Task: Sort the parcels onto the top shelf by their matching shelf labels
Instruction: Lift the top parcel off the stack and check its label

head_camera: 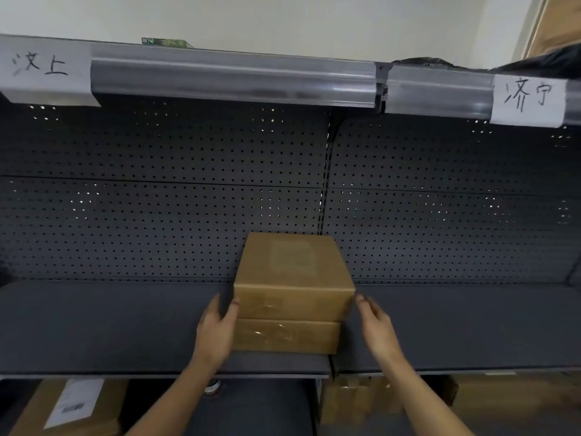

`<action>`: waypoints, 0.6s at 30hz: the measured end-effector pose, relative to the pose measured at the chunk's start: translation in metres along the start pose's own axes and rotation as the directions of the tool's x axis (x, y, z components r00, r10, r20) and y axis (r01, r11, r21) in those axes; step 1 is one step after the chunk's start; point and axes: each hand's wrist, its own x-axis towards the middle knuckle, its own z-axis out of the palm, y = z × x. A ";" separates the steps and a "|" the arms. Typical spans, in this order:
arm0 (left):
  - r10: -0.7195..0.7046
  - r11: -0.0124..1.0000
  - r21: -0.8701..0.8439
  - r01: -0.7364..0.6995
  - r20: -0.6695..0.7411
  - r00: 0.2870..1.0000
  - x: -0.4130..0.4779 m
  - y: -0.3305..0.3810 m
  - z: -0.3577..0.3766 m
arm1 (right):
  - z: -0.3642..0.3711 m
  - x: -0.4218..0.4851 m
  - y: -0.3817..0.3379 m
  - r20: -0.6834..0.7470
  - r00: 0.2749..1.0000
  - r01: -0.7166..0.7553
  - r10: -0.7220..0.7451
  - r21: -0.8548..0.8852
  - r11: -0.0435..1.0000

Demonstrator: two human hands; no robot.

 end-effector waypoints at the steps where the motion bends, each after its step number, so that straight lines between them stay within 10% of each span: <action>1: -0.011 1.000 -0.014 0.011 0.009 1.000 0.006 0.002 0.003 | 0.003 0.005 -0.004 0.025 1.000 -0.016 0.016 0.005 1.000; 18: -0.014 0.986 -0.168 0.017 0.019 1.000 0.012 0.024 0.017 | 0.025 0.008 -0.032 0.045 0.998 -0.054 0.040 0.365 0.929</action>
